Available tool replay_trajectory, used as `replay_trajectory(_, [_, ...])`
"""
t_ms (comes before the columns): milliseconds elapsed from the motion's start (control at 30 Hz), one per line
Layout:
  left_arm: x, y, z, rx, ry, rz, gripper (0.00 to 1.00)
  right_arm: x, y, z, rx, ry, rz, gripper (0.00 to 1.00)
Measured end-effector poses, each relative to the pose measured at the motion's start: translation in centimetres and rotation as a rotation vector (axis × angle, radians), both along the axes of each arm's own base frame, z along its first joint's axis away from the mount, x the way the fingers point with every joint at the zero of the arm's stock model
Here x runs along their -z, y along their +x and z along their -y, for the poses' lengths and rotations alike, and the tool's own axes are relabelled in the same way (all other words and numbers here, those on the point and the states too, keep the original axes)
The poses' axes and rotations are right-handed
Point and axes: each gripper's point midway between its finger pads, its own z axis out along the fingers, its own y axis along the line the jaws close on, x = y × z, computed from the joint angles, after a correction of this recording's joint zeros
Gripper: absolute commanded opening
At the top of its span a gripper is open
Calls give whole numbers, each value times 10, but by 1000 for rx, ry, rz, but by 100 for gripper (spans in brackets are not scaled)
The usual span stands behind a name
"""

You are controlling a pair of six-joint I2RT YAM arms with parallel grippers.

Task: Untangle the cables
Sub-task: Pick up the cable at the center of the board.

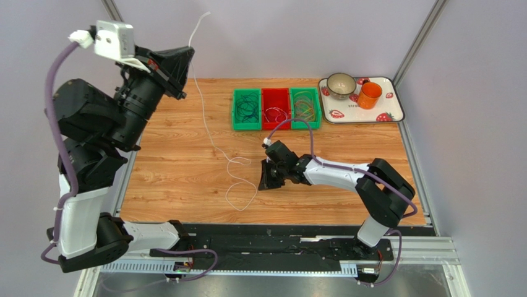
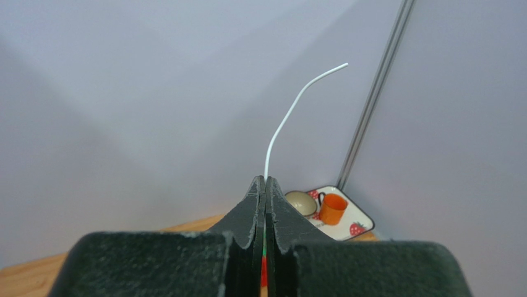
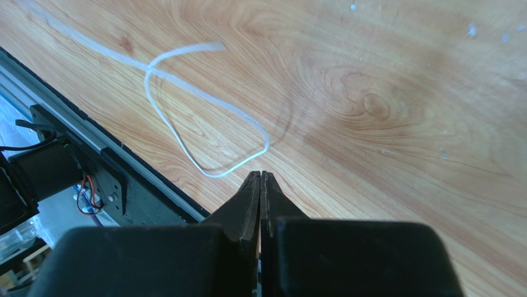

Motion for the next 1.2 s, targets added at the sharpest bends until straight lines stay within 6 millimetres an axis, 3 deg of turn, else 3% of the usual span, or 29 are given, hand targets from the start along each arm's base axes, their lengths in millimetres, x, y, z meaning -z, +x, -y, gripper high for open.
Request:
replay_trajectory(100, [34, 8, 4, -20, 46, -56, 0, -19, 12, 0, 13, -7, 47, 2])
replay_trajectory(133, [48, 13, 7, -27, 67, -83, 0, -28, 17, 1, 19, -5, 66, 14])
replay_trajectory(267, [99, 32, 21, -48, 146, -180, 0, -60, 32, 15, 68, 8, 140, 35])
replay_trajectory(433, [165, 46, 35, -56, 217, -313, 0, -87, 45, 43, 142, -7, 207, 39])
replay_trajectory(567, [211, 37, 31, -43, 230, -420, 0, -101, 50, 60, 182, -17, 238, 40])
replay_trajectory(767, [260, 22, 22, -47, 230, -557, 0, -102, 49, 66, 189, -32, 240, 40])
replay_trajectory(900, [319, 18, 15, -98, 292, -700, 0, -97, 46, 62, 171, -27, 216, 44])
replay_trajectory(1067, [383, 20, -4, -203, 366, -869, 0, -75, 40, 50, 122, -26, 138, 48])
replay_trajectory(1200, [412, 31, -22, -292, 357, -955, 0, -56, 36, 42, 91, -65, 87, 54])
